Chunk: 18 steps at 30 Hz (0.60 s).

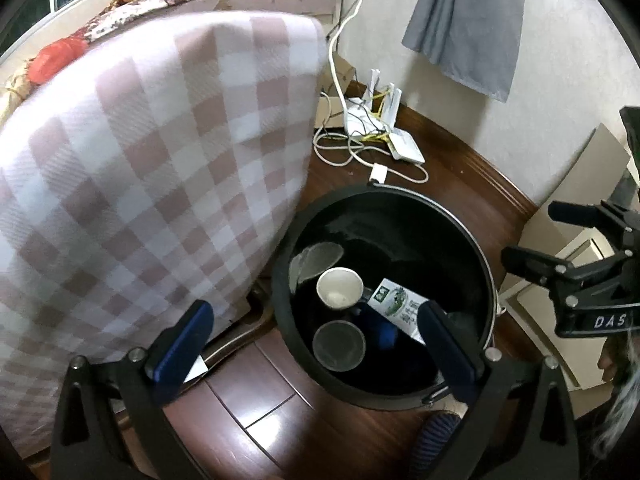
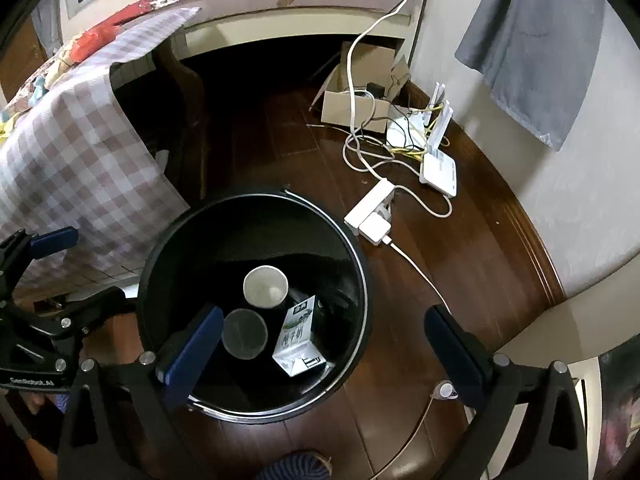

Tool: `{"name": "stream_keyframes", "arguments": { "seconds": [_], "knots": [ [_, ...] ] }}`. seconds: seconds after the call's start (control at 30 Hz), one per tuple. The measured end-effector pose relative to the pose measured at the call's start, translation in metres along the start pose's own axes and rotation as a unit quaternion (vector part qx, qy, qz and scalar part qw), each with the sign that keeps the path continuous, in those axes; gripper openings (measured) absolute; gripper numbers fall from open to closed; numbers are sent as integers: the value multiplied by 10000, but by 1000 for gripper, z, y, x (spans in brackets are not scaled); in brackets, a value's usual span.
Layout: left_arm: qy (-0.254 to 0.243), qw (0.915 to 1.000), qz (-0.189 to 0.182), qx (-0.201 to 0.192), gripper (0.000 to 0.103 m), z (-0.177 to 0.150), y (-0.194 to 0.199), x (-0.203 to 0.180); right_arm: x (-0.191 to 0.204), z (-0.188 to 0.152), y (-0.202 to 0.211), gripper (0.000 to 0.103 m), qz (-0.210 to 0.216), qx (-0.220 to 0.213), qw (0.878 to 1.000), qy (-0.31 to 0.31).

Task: Collect trash
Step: 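Move both open tools back over the table toward the yellow cloth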

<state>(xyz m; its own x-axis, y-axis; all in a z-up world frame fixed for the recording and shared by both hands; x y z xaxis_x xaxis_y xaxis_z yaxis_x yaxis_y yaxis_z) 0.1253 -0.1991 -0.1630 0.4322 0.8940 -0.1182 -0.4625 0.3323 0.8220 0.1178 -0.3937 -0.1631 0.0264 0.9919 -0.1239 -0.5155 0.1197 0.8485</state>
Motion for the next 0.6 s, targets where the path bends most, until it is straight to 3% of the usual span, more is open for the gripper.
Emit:
{"name": "stream_keyframes", "arguments": {
  "seconds": [0.3,0.6],
  "knots": [
    [58,9992,182,-361,102,7,37,8,12,12,19,102,-7,-254,9996,76],
    [194,9951,376,-897,102,17,88,28,32,40,65,102,90,-1005,9949,12]
  ]
}}
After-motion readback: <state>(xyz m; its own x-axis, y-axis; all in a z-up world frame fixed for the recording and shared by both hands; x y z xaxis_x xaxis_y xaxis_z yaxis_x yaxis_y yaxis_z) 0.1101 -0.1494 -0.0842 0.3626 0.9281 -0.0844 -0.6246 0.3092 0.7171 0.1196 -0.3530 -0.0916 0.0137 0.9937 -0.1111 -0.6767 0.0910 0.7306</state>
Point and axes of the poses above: each gripper's, at about its wrist camera, not at the fingertips, and y roughly against the way its jaws point, x to its left, z to its top, the point moved 1 cm from there along -y, roughly the way its jaws point, and after that the axes turned 4 degrees about -z, right-handed, at the moved point
